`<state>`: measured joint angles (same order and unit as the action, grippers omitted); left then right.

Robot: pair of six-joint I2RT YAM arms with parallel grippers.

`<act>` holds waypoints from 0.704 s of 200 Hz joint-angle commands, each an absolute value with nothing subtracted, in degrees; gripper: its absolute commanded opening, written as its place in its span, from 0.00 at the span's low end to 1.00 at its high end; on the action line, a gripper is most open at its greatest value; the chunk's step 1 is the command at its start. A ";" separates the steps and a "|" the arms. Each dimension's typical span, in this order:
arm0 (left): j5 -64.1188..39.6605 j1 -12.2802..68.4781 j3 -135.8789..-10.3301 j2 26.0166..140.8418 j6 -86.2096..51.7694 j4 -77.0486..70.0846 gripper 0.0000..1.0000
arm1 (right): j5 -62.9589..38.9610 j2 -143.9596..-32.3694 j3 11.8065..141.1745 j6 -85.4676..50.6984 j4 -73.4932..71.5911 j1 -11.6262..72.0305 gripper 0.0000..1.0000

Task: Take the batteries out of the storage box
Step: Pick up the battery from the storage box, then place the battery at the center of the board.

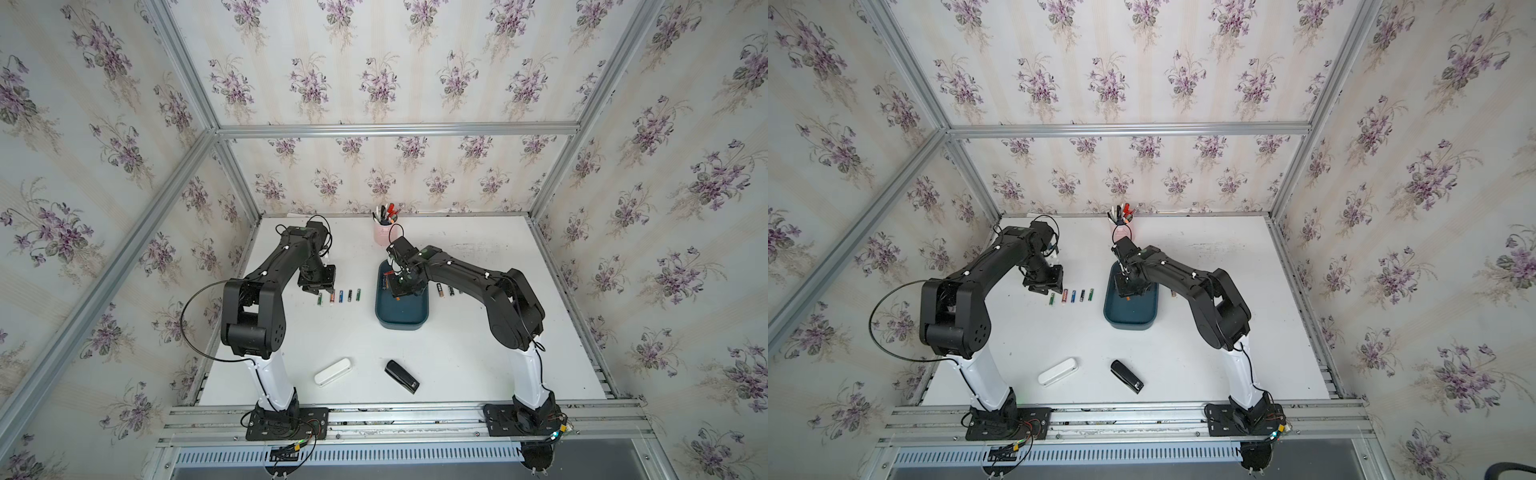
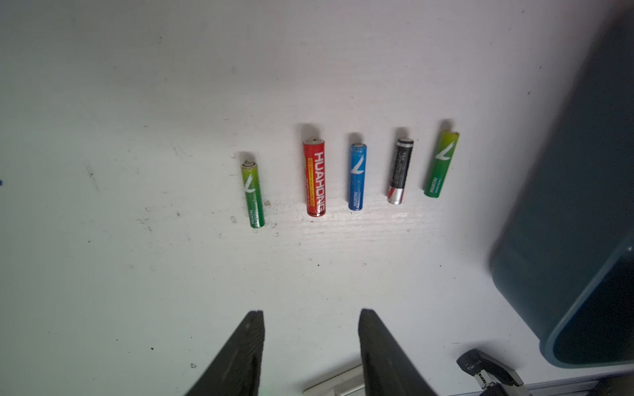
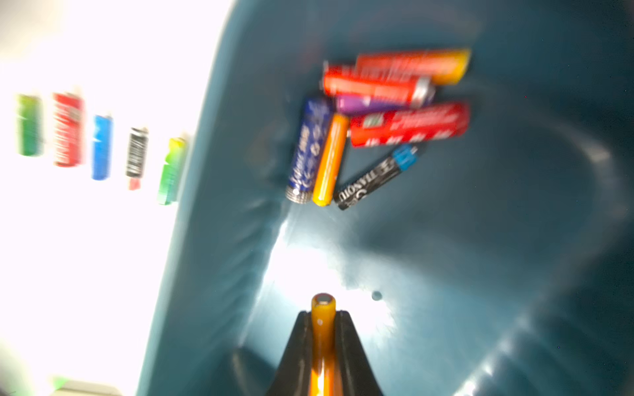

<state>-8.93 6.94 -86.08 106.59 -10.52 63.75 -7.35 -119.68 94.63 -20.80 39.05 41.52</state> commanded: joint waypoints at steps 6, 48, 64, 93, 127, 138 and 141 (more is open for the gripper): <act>-8.21 6.94 -85.53 105.70 -10.63 64.80 0.50 | -7.56 -117.58 95.92 -20.41 41.72 40.90 0.12; -8.43 7.03 -85.67 105.73 -10.45 65.03 0.50 | -7.83 -113.27 96.95 -19.49 43.22 37.81 0.12; -8.41 7.03 -85.68 105.69 -10.39 65.01 0.50 | -7.43 -111.79 96.69 -18.53 44.18 35.90 0.13; -8.51 7.03 -85.61 105.60 -10.45 64.95 0.50 | -8.63 -108.37 93.05 -16.27 42.98 28.89 0.13; -8.75 7.03 -86.25 106.30 -10.29 64.95 0.50 | -7.60 -105.20 88.29 -13.49 43.28 21.23 0.13; -8.83 7.03 -86.34 106.54 -10.15 64.84 0.51 | -6.92 -104.34 86.57 -12.69 43.03 18.36 0.13; -8.87 7.03 -86.36 106.65 -10.19 64.74 0.51 | -6.76 -104.14 86.04 -12.47 42.98 17.58 0.13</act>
<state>-8.75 7.09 -85.82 106.08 -10.50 64.14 -8.16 -105.67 88.68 -15.38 42.46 21.93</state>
